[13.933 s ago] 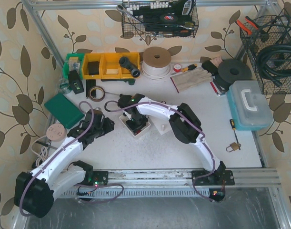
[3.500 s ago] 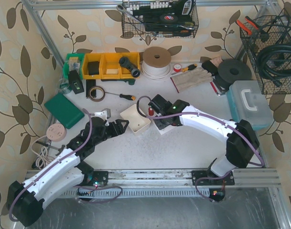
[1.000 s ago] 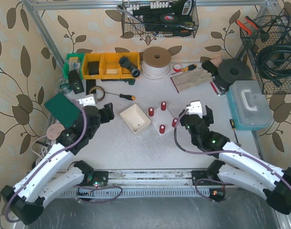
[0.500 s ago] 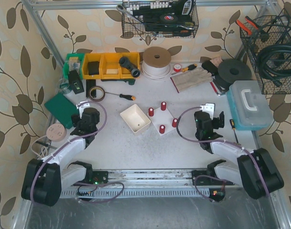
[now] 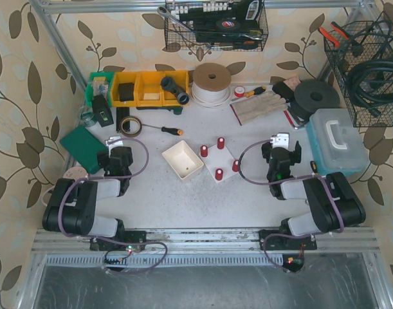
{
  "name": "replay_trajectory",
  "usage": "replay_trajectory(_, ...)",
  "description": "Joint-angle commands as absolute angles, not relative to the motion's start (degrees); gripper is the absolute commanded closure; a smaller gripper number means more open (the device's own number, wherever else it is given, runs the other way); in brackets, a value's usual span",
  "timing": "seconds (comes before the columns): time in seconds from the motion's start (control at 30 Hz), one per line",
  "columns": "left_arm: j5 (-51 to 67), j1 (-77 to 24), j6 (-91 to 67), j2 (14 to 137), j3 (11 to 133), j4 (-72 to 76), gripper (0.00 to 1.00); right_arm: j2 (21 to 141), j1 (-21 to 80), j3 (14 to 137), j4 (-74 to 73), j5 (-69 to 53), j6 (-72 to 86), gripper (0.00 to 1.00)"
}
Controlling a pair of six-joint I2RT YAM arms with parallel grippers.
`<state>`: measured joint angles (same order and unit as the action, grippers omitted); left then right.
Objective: Install the large spring
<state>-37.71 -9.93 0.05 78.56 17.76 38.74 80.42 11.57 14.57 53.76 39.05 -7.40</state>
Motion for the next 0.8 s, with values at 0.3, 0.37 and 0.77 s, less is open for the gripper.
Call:
replay_trajectory(0.3, -27.20, -7.12, 4.02, 86.39, 18.51, 50.95, 0.11, 86.04, 7.38, 15.81, 58.27, 21.96, -8.48, 0.00)
replay_trajectory(0.37, -27.11, -7.12, 3.75, 86.20, 18.90, 49.70, 0.11, 87.24, 7.18, 16.65, 58.93, 21.61, -9.04, 0.00)
replay_trajectory(0.77, -27.12, -7.12, 3.78, 85.96, 18.70, 50.01, 0.10, 86.33, 6.30, 17.92, 54.98, 20.51, -8.09, 0.00)
